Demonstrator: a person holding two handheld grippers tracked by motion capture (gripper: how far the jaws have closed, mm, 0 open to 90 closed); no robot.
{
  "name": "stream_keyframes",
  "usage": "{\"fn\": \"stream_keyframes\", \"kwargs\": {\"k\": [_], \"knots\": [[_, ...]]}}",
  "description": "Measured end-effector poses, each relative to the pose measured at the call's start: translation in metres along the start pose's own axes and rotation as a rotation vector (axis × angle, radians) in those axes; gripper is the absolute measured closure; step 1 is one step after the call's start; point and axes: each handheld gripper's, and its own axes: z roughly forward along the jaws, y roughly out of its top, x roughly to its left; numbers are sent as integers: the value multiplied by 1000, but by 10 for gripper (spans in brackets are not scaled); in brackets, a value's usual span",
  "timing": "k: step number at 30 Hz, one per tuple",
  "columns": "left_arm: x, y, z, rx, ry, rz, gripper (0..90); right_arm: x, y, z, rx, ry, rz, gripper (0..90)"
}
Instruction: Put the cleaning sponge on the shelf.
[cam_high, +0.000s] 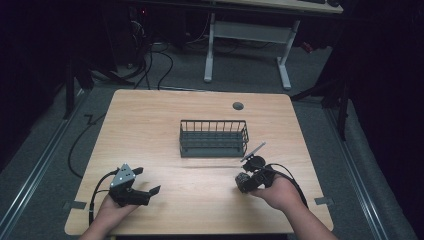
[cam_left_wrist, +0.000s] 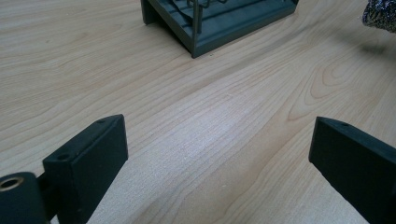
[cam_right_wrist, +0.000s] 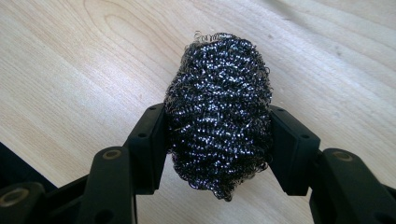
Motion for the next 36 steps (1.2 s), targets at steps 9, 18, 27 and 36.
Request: {"fn": "stream_keyframes", "kwargs": {"k": [9, 18, 27, 36], "knots": [[0, 0, 0, -1, 0, 0, 53, -7, 6, -17, -19, -11, 13, 446], [-1, 0, 0, 1, -3, -2, 53, -18, 13, -32, -30, -5, 33, 446], [-1, 0, 0, 1, -9, 1, 54, -28, 26, -49, -35, -25, 52, 446], [0, 0, 0, -2, -10, -3, 54, -33, 43, -63, -53, -20, 69, 446]]}}
